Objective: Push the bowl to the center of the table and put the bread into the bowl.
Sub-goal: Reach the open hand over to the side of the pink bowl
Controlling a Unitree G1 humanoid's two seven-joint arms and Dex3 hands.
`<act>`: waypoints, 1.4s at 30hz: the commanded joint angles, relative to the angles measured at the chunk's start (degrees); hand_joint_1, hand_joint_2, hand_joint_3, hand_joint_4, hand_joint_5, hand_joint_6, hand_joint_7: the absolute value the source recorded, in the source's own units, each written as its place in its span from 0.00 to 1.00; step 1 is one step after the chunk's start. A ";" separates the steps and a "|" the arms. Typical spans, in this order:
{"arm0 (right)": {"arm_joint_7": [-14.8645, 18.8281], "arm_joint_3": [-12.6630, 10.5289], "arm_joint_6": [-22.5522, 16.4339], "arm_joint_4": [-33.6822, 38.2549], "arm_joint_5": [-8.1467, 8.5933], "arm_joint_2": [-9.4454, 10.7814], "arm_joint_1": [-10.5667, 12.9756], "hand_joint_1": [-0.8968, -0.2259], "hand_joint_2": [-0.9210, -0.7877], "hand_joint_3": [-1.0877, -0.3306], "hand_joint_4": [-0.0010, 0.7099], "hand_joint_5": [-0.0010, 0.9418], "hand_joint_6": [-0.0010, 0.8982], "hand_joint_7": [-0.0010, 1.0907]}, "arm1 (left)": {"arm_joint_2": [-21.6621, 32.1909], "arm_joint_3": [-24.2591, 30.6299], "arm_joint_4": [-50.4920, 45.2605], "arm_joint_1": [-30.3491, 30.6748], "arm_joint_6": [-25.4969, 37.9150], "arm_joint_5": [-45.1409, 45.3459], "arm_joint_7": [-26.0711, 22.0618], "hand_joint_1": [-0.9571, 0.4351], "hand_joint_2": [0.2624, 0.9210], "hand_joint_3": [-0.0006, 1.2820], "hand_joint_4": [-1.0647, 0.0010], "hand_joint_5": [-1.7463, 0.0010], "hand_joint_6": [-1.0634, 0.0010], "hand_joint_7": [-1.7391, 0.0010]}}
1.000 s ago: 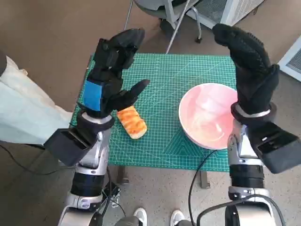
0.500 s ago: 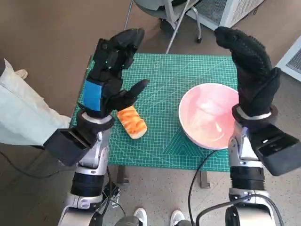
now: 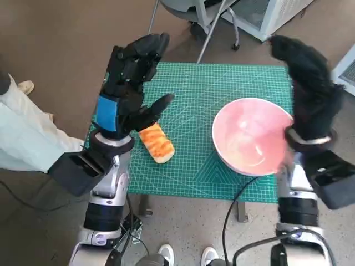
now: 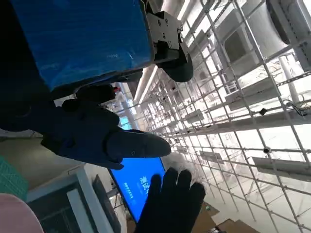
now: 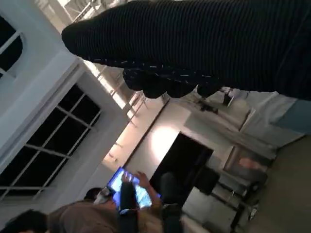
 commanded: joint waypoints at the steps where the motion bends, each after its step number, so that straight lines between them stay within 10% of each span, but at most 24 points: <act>1: -5.57 -3.32 -2.36 4.92 -3.49 -1.58 3.50 0.54 0.00 0.49 0.47 0.00 0.00 0.70 | 0.02 0.65 0.60 1.28 -0.92 -0.40 0.07 0.39 1.00 0.20 0.64 0.99 0.86 0.56; 6: -11.70 -5.71 -4.42 10.98 -6.80 -2.67 5.26 0.56 0.00 0.46 0.45 0.00 0.00 0.71 | -0.04 0.93 0.28 2.03 -1.07 0.41 0.76 0.39 1.00 0.19 0.63 0.99 0.85 0.59; 20: -18.95 -7.04 -4.40 32.58 -7.18 -3.20 6.16 0.64 0.00 0.39 0.41 0.00 0.02 0.63 | 0.70 1.06 0.31 2.73 -1.12 2.08 2.00 0.37 1.00 0.20 0.62 0.99 0.84 0.62; 42: -17.53 -9.20 7.71 40.01 -3.00 3.87 5.13 0.65 0.00 0.33 0.44 0.01 0.11 0.56 | 2.64 1.87 0.10 3.88 -1.76 2.37 2.01 0.35 1.00 0.20 0.63 1.00 0.78 0.70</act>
